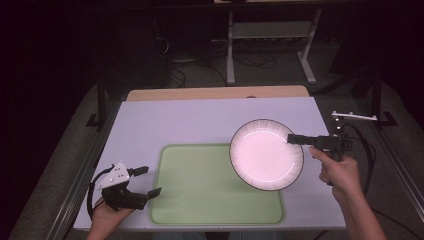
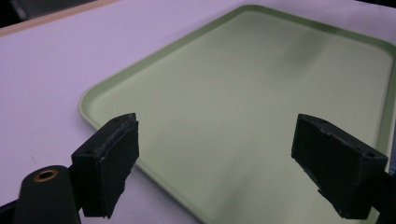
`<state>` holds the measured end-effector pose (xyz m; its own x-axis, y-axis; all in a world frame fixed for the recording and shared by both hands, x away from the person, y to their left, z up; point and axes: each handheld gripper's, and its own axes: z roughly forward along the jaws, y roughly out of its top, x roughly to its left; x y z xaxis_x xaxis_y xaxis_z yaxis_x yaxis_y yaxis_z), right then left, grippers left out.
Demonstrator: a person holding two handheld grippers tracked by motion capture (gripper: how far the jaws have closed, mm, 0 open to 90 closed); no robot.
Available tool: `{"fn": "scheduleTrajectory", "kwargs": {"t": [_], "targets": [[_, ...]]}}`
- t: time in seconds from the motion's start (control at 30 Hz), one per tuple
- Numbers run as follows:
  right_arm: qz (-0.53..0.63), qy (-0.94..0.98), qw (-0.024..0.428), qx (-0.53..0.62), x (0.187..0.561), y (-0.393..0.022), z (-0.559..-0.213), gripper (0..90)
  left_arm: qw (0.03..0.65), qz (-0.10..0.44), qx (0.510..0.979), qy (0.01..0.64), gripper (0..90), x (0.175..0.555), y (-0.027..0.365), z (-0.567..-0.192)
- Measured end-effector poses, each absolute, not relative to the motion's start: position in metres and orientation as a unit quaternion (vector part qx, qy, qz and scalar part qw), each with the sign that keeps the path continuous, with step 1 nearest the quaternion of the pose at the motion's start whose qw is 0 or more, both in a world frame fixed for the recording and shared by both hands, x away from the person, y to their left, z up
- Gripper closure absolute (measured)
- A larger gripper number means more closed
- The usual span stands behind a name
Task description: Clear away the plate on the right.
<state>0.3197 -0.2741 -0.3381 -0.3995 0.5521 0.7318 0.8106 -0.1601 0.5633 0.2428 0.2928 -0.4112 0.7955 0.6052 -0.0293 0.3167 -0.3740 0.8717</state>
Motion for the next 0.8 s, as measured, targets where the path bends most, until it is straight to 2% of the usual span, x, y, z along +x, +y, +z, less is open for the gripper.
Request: {"fn": "scheduleTrajectory", "kwargs": {"t": [0.47,0.8], "targets": [[-0.534,-0.656,0.146,-0.513,0.333,-0.224,-0.347,81.7,0.485,0.149,0.814,0.283,14.8,0.243,0.293,-0.411],[-0.520,-0.663,0.152,-0.516,0.341,-0.193,-0.370,81.6,0.486,0.149,0.813,0.283,14.8,0.243,0.294,-0.411]]}}
